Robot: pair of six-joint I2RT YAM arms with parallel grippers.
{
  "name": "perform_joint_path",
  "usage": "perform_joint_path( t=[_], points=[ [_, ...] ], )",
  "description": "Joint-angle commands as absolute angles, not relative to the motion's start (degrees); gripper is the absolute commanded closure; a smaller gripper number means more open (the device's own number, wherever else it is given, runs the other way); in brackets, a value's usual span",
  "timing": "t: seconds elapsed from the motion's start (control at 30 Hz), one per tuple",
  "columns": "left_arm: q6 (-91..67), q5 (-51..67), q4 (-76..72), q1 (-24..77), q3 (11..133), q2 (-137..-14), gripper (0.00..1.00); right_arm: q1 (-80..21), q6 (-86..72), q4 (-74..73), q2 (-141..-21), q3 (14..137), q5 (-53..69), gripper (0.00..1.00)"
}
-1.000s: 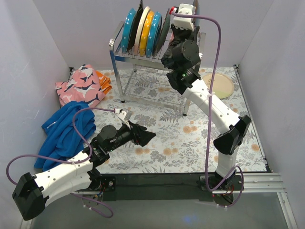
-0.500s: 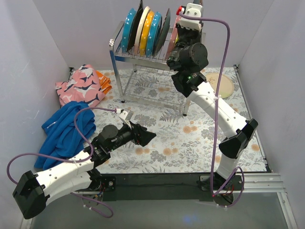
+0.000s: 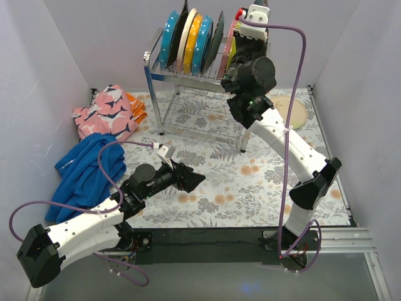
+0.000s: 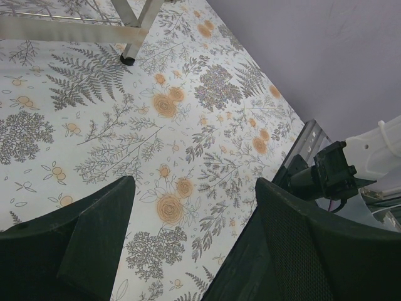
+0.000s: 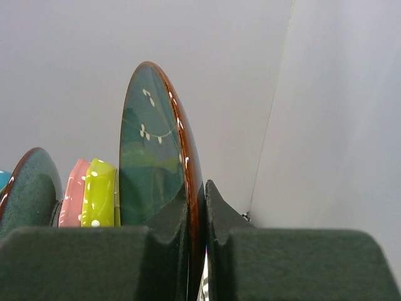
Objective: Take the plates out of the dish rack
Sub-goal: Unload the plate from the dish rack.
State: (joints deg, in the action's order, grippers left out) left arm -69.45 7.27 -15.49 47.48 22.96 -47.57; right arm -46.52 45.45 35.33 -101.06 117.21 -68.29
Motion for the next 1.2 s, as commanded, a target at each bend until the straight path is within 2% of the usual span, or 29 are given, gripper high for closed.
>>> perform_joint_path(
  t=[0.0,0.83,1.17],
  points=[
    [-69.1,6.8,-16.3,47.8,22.9,-47.5,0.24,-47.0,43.8,44.3,-95.5,120.9,-62.0,0.99],
    [-69.3,7.1,-16.7,47.8,23.0,-49.0,0.24,-47.1,40.0,42.4,-89.8,121.3,-60.6,0.99],
    [-69.5,7.5,-16.9,47.8,22.9,-48.4,0.24,-47.1,21.6,32.6,-79.3,111.2,-58.0,0.99]
  ],
)
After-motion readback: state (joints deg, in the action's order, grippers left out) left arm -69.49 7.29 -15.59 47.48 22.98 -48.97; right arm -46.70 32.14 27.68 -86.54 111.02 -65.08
